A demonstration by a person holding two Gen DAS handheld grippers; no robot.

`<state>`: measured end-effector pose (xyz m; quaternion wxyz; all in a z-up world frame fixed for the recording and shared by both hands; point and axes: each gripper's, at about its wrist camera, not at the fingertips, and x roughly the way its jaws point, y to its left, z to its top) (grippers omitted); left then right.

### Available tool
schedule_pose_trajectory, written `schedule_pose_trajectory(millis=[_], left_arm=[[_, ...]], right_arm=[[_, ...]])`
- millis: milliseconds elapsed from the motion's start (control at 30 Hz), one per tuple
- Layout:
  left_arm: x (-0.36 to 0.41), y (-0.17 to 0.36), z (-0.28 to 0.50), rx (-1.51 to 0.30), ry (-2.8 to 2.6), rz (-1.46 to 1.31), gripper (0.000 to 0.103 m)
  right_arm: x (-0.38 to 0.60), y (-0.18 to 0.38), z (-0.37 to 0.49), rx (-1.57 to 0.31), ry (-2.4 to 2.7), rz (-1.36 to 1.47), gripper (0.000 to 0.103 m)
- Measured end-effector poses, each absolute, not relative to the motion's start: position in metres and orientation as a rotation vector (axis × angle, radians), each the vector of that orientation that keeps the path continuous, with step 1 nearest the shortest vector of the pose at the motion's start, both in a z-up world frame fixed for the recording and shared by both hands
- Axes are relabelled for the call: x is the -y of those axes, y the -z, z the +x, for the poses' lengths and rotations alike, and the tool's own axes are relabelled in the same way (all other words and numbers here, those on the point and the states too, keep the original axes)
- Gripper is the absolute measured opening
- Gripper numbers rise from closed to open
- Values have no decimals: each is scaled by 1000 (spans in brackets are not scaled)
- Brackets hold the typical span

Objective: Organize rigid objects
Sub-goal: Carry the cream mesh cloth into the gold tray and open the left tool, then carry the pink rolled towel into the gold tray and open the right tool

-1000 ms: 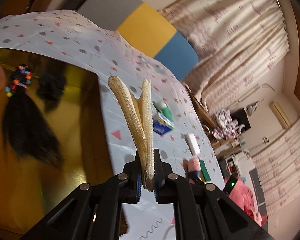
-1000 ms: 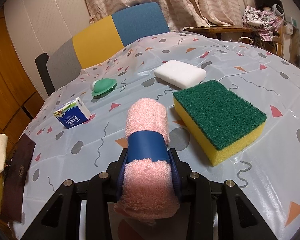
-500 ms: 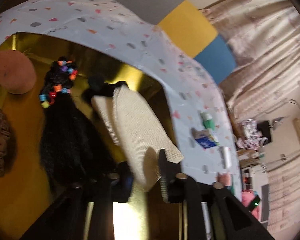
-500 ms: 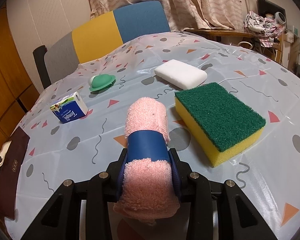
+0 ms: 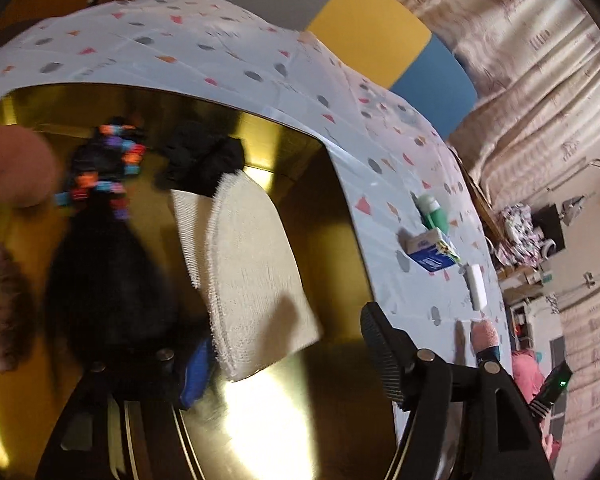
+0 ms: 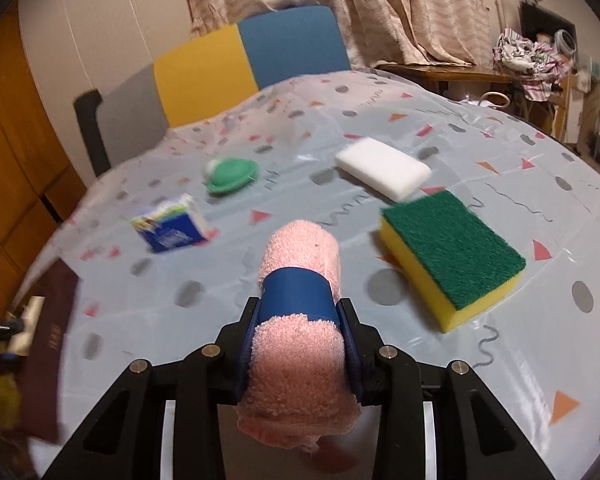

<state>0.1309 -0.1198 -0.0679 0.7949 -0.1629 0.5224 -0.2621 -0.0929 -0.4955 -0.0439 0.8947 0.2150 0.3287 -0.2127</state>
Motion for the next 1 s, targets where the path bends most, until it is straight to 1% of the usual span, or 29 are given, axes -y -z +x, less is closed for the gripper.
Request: schedule_pose_trajectory(millis=[67,133,167,200,400,533,733,1000], left_arm=[[126,67,133,-1138,531,-296,69],[125,57,130,-1092,508,-253,73],[123,51,127,-1067,505,-236,81],[121,44,125,-1037,506,-217,87],[99,5,121,-927,525,-163,88],[76,-8,121,-892,531,-221,88],[29,-19,106,-813,457,-288,88],[-43,-16,72,-741,273,-349,88]], right_arm=[[485,33,-93,-660,408,449,38],[469,19,-94,-640,365,435,38],[461,12,-94,-632,343,429,38],[455,9,-93,-628,327,428,38],[413,-7,-75,-620,191,455,38],[377,-12,-62,-627,95,452,38],[318,-18,-44,-664,-71,415,38],[236,-9,-8,-762,-269,350,38]])
